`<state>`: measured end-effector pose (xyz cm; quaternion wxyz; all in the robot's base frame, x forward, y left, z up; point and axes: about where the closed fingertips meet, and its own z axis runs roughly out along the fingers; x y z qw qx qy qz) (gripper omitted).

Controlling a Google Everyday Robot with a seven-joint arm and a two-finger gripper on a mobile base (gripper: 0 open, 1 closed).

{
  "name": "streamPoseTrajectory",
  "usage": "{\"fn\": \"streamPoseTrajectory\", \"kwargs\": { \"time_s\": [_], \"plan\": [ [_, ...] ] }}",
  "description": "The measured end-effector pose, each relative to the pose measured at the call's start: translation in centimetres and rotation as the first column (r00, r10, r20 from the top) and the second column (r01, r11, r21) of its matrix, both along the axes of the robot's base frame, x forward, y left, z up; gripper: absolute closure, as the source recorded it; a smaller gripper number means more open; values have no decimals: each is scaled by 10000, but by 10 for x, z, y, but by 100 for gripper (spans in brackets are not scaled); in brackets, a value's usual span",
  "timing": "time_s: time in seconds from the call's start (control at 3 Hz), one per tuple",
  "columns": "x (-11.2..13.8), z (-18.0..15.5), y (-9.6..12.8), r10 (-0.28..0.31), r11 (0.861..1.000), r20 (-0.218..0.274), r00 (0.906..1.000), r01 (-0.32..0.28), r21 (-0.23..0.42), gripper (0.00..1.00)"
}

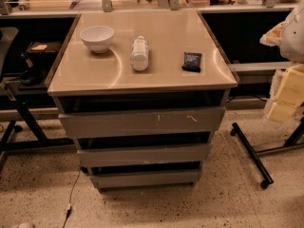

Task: Open bottom drawer

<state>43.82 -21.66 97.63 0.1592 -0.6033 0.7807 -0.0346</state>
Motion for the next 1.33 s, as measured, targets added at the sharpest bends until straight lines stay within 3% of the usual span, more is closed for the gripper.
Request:
{"fn": "streamPoseTrajectory", "kwargs": {
  "time_s": [0.67, 1.0, 1.33],
  "plan": [
    [-4, -17, 5, 27, 10000, -99, 9999, -26, 60, 0],
    [-18, -56, 31, 530, 9971, -136, 9985, -522, 550, 0],
    [-18, -136, 67, 1010, 9891, -583, 9932, -939, 1130, 0]
  ]
}}
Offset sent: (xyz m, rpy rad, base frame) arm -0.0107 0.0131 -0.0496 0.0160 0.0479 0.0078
